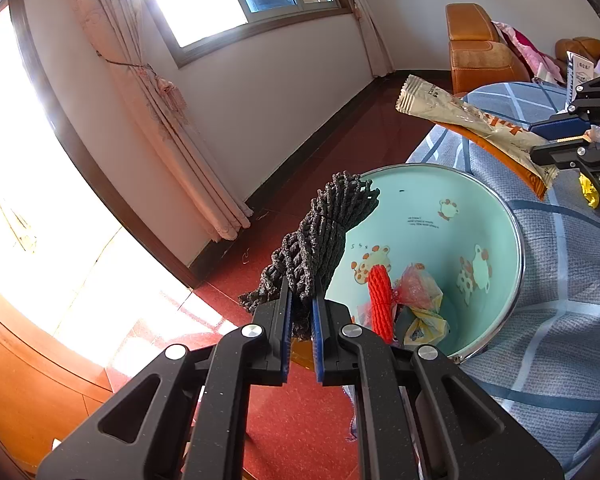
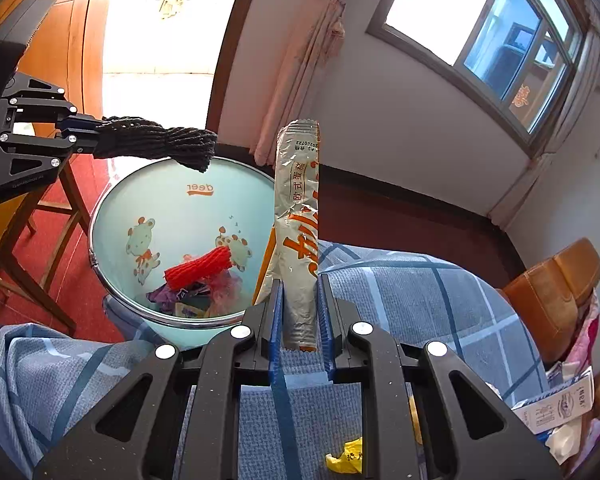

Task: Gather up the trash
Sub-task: 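Carry the silver wrapper over the green bin with the right gripper, then open both grippers to drop the scrubber and silver wrapper into the bin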

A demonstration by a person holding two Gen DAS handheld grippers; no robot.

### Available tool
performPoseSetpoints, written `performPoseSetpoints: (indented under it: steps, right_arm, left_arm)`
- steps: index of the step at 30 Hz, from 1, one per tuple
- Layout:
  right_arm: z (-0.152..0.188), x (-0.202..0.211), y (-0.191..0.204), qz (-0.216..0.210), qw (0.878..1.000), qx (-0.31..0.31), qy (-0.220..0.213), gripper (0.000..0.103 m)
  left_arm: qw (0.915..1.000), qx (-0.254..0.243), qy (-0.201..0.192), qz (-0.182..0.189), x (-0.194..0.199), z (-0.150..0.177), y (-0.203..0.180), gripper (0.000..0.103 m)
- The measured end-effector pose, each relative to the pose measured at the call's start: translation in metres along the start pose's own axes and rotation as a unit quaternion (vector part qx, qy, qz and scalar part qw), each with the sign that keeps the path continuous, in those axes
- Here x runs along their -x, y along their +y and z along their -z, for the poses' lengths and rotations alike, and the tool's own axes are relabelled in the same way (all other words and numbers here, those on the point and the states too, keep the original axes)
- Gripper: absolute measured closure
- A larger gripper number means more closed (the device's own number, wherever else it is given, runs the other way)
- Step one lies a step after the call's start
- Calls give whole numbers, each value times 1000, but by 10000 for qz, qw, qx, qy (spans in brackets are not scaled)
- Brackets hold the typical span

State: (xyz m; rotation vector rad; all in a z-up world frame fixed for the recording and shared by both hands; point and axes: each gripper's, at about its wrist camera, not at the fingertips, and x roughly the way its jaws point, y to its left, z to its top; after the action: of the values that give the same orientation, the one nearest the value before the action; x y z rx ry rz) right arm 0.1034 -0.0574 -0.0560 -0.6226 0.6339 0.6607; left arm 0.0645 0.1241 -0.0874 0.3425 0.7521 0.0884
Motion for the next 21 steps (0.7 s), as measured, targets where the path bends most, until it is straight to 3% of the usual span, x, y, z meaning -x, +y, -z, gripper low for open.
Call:
performPoseSetpoints:
  steps: [17,19,21]
  right_arm:
    - [0,0,4,-76,9999,82,-25,84]
    - [-1,0,5,-83,9999,86,-59,82]
    - [-1,-1,5,-90,9999,47,-74,77]
  left_arm:
    - [10000,5,3,62,1,1,-3,91]
    - [10000,-4,-14,74,1,1,-3,84]
    - [10000,13,-65,63,3,1,-3,65]
